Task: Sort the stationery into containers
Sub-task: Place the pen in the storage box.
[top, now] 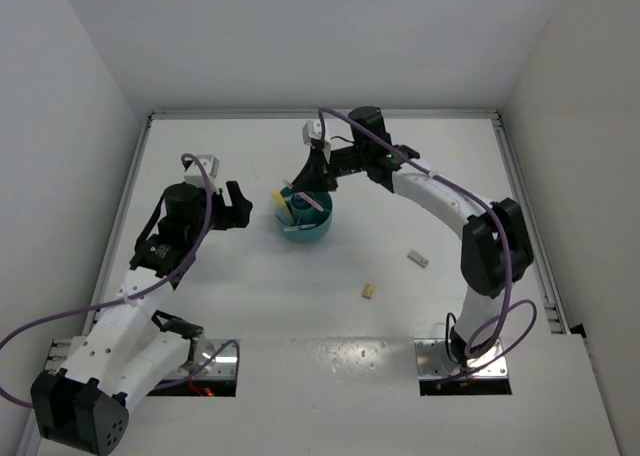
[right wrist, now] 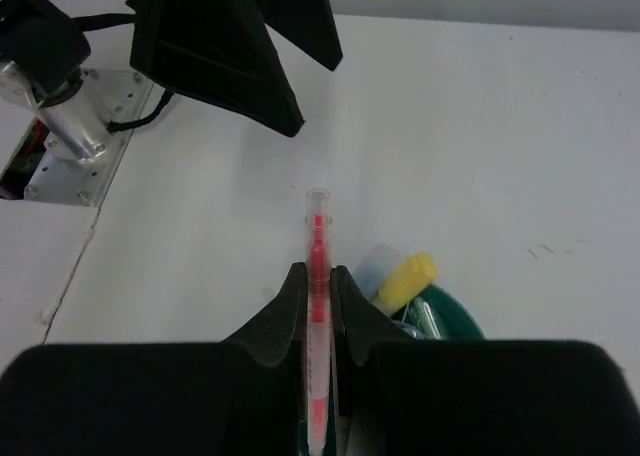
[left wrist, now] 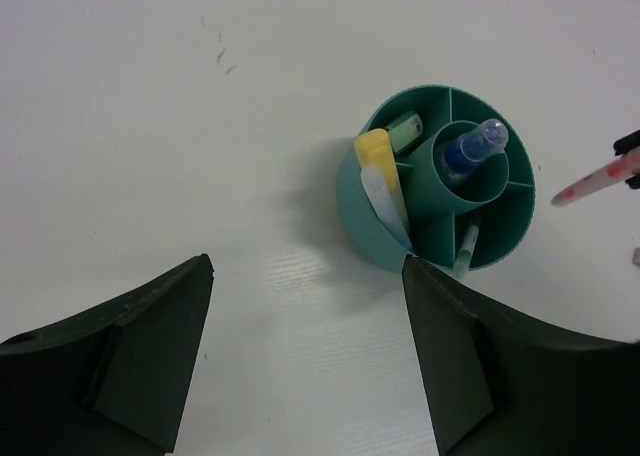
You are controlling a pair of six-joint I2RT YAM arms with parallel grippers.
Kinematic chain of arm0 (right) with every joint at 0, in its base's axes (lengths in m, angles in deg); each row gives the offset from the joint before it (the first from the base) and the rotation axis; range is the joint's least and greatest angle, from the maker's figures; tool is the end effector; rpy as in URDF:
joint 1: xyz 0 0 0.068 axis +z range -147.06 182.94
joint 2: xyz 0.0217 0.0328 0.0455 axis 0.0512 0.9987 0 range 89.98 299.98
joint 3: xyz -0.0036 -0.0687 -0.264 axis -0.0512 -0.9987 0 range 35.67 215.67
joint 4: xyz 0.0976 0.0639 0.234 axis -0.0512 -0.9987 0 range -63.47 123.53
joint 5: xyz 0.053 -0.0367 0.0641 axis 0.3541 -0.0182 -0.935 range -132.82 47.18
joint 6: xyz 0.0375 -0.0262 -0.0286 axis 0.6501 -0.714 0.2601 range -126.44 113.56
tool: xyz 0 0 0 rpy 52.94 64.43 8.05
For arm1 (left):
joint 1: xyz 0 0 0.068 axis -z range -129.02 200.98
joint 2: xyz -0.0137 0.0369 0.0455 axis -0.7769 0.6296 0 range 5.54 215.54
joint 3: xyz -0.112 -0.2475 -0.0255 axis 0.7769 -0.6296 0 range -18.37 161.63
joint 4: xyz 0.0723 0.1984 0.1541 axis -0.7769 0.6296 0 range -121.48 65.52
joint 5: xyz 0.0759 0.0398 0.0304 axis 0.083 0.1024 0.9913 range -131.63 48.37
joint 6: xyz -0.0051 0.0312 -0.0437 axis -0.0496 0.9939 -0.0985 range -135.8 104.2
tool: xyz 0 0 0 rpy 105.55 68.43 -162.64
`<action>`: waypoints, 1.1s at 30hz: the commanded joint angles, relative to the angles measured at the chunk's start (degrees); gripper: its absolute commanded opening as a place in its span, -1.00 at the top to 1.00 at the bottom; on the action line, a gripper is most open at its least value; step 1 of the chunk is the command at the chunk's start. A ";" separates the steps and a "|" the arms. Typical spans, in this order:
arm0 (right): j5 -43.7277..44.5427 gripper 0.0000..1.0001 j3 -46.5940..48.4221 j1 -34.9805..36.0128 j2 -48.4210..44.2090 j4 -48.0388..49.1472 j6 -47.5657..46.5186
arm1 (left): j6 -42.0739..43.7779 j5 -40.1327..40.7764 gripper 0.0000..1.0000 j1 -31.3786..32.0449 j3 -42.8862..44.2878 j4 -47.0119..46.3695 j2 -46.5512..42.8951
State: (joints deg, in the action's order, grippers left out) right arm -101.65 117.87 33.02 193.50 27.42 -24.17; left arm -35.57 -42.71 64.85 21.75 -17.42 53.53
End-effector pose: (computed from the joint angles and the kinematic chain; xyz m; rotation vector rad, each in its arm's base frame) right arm 0.3428 0.2338 0.2944 -1.3501 1.4574 1.1763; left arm 0.1899 -0.0477 0.2946 -0.0890 1.9734 -0.4040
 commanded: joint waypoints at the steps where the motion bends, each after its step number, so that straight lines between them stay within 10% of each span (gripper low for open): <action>1: -5.16 1.00 -0.10 0.85 1.94 6.46 -3.61 | -0.01 -0.24 -0.65 -0.60 0.57 -1.67 -0.88; 18: -10.52 0.98 1.13 1.99 9.50 -16.71 -42.10 | -0.01 -0.76 -0.65 -0.60 0.57 -1.67 -1.40; 28: -6.21 -0.05 0.60 1.99 7.05 -22.01 -48.01 | -0.01 -1.29 -0.65 -0.60 0.57 -1.67 -1.40; 32: -5.25 0.48 3.58 1.47 2.84 -24.83 -46.44 | -0.01 -2.51 -0.65 -0.60 0.57 -2.19 -1.93; 33: -3.77 0.99 3.59 1.47 1.26 -20.30 -37.90 | -0.01 -3.13 -0.49 -0.60 0.57 -2.20 -1.93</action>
State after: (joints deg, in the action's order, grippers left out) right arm -104.73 117.63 34.62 202.18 4.15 -67.91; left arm -35.68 -43.93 64.83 21.75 -17.42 53.03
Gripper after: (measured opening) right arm 0.134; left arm 0.771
